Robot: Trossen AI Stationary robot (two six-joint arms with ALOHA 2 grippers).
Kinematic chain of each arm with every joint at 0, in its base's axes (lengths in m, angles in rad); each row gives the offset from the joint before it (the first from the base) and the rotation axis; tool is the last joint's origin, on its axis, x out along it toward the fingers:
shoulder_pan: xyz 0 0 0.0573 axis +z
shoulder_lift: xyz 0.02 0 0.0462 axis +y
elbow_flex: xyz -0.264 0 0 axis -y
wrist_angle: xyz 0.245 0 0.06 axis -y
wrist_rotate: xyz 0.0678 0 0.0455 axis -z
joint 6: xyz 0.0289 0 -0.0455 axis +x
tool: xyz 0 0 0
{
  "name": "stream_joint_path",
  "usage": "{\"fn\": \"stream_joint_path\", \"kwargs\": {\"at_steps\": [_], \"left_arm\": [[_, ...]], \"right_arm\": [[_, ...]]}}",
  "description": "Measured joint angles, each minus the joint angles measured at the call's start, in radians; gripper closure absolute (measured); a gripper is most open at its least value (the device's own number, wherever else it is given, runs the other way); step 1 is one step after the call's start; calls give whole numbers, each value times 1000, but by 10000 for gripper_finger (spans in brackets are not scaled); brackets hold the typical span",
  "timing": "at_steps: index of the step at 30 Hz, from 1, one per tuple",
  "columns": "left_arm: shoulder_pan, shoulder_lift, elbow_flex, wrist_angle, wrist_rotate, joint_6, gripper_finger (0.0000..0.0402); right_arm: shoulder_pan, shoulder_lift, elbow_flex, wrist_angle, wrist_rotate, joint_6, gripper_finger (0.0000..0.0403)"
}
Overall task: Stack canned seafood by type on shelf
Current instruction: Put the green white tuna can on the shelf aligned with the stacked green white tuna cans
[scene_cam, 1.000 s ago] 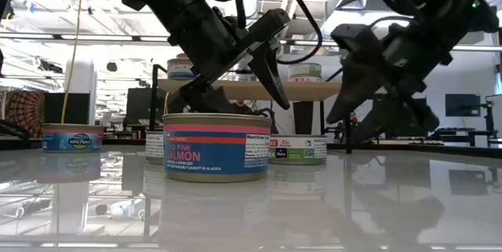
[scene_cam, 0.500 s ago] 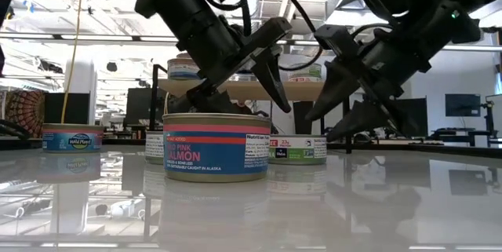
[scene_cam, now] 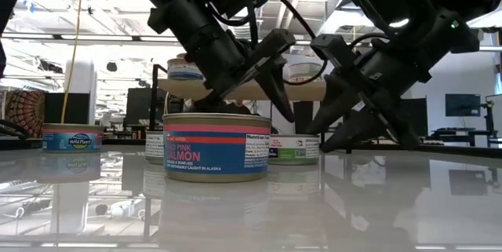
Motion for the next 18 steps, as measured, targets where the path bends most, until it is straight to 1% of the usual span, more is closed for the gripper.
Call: {"fn": "stream_joint_path", "kwargs": {"at_steps": [8,14,18], "left_arm": [[0,1,0,-6,15,-11,105],[0,-1,0,-1,22,-18,105],[0,-1,0,-3,88,-51,105]], "right_arm": [[-1,1,0,-1,-7,-4,249],[-1,-1,0,24,-31,-32,249],[-1,-9,0,21,-33,-51,249]]}}
